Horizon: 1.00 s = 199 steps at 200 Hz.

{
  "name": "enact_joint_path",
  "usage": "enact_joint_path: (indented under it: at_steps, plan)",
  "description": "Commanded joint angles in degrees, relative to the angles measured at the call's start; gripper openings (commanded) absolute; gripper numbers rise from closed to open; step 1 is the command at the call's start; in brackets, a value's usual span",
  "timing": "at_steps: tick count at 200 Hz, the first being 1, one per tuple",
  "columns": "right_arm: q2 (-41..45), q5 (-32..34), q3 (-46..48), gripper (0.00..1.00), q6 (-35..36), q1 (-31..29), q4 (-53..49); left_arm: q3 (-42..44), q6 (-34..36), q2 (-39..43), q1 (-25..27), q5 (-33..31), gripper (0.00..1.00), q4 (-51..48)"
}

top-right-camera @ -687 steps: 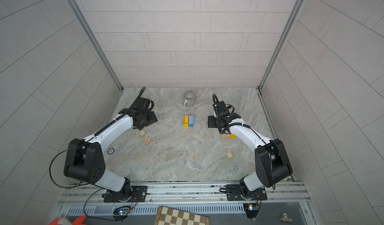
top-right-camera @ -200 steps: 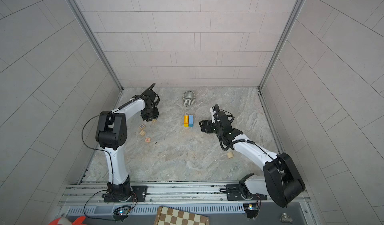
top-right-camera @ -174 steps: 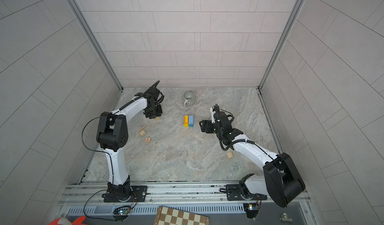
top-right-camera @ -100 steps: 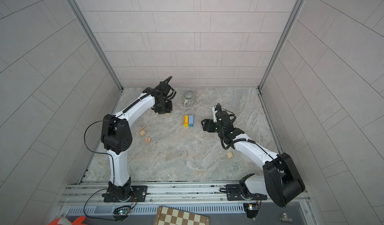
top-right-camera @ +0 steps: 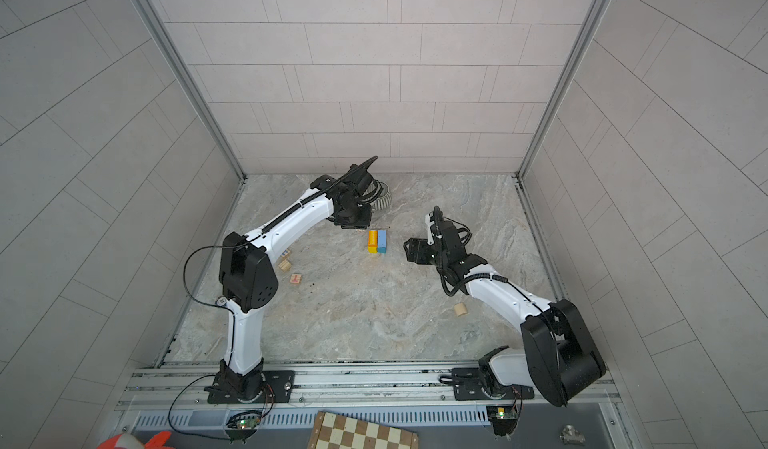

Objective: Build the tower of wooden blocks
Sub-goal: 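Lift the Y cube with the left gripper and carry it to the stack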

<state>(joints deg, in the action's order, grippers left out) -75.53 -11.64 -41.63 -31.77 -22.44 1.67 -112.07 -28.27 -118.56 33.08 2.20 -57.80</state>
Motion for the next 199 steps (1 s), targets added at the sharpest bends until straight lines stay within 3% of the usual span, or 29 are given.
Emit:
enact_joint_path:
  at_steps: [1,199]
  plan:
    - [0.33,0.83,-1.0,0.83,-0.97,0.33,-0.97,-1.62,-2.15,-1.38,0.8,-1.89,0.34,-0.75]
    - [-0.47,2.83,-0.41,0.83,-3.92,1.08,-1.23,-2.13,-8.62,-6.99,2.6,-1.62,0.31,4.19]
